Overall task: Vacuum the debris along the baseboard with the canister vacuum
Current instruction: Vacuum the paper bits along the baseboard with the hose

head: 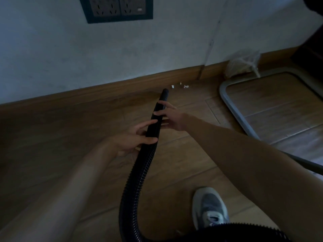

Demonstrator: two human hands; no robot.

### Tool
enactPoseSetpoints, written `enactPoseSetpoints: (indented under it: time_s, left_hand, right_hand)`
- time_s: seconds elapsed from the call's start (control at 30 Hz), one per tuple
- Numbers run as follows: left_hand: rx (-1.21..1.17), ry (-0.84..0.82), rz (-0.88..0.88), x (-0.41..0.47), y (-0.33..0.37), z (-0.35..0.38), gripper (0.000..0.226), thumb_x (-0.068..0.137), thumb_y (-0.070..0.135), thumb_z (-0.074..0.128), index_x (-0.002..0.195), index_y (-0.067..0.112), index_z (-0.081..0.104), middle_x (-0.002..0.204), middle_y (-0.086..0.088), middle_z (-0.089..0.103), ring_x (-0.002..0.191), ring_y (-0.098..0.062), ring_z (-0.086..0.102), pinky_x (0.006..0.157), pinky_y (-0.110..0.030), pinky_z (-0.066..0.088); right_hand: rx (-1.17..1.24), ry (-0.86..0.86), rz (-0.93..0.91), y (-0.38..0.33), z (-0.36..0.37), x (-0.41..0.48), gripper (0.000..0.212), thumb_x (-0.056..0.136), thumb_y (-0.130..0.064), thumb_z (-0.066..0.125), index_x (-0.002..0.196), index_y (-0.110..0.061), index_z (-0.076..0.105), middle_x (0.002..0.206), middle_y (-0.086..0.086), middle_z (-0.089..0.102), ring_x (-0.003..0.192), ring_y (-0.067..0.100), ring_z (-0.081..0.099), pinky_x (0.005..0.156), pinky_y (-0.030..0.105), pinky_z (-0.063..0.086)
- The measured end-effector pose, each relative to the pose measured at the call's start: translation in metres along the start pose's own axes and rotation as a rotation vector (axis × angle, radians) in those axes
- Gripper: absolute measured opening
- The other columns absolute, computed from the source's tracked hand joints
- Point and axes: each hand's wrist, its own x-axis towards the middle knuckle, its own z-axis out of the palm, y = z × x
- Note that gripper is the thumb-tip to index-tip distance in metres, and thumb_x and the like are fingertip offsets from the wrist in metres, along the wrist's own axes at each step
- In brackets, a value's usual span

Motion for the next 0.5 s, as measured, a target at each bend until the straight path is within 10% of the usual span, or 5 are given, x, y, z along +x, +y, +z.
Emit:
enactPoseSetpoints:
  time_s: [0.5]
  left_hand:
    - [0.033,-0.025,-0.041,0.027,0.024,0.013,0.071,0.084,0.009,0.071,0.138,0.048,0.047,0.129,-0.001,0.054,0.111,-0.026,0.061,0.080,-0.043,0.057]
  right_hand:
    - [0.083,-0.031,0.001,-0.011,-0.036,0.002,0.063,0.090,-0.001,0.067,0.140,-0.035,0.047,0.119,0.009,0.062,0.099,0.030,0.067,0.075,0.042,0.059]
